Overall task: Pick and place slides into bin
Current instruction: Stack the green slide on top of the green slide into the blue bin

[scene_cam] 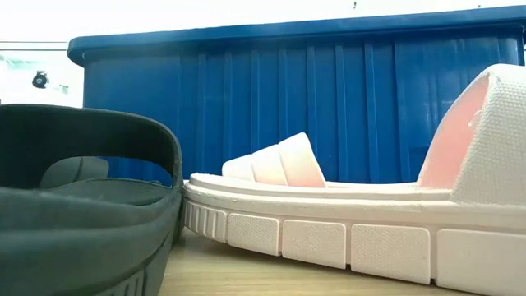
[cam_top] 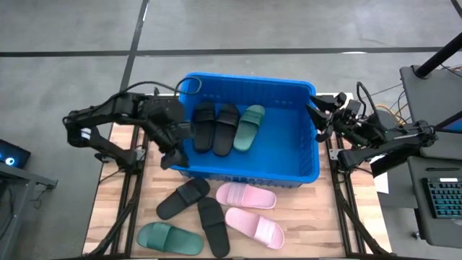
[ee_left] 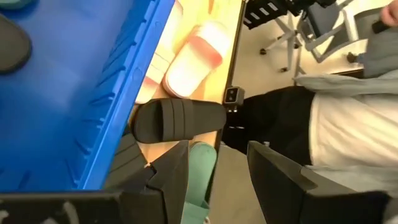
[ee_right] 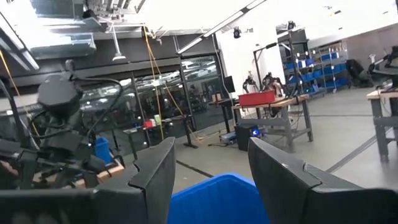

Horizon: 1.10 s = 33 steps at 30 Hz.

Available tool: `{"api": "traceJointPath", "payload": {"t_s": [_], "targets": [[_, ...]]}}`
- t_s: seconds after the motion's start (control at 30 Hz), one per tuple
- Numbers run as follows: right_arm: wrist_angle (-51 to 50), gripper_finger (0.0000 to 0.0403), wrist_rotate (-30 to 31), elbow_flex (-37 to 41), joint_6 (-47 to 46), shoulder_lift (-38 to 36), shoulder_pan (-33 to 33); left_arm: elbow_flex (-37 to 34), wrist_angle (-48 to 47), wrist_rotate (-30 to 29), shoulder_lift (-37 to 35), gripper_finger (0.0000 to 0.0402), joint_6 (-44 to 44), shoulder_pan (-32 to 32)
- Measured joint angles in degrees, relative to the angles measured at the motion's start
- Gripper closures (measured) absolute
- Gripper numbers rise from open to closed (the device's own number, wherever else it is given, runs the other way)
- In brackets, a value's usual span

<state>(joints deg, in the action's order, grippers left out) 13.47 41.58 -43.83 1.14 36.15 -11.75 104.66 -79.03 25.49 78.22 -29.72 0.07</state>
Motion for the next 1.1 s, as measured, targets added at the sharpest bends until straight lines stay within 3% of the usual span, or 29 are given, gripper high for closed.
{"api": "traceJointPath", "payload": {"t_s": [0.3, 0.6, 0.77, 1.1], "targets": [[0.0, 0.0211, 0.0, 0.0, -4.13, 1.5, 0.0, 0.0, -0.02, -8.17, -2.12, 0.0253, -13.52, -9.19], [0.02, 0.0211, -0.02, 0.0, -9.01, 4.8, 0.0, -0.2, -5.3, -19.44, -0.33, 0.0253, -22.88, -24.58], [0.49, 0.0211, 0.0, 0.0, -9.84, 7.51, 0.02, -2.02, -8.95, -26.04, 1.66, 0.0253, -33.35, -31.45], [0.61, 0.0211, 0.0, -0.02, -13.19, 12.01, 0.02, -15.62, -8.54, -22.15, 6.96, 0.0253, -55.34, -35.92]]}}
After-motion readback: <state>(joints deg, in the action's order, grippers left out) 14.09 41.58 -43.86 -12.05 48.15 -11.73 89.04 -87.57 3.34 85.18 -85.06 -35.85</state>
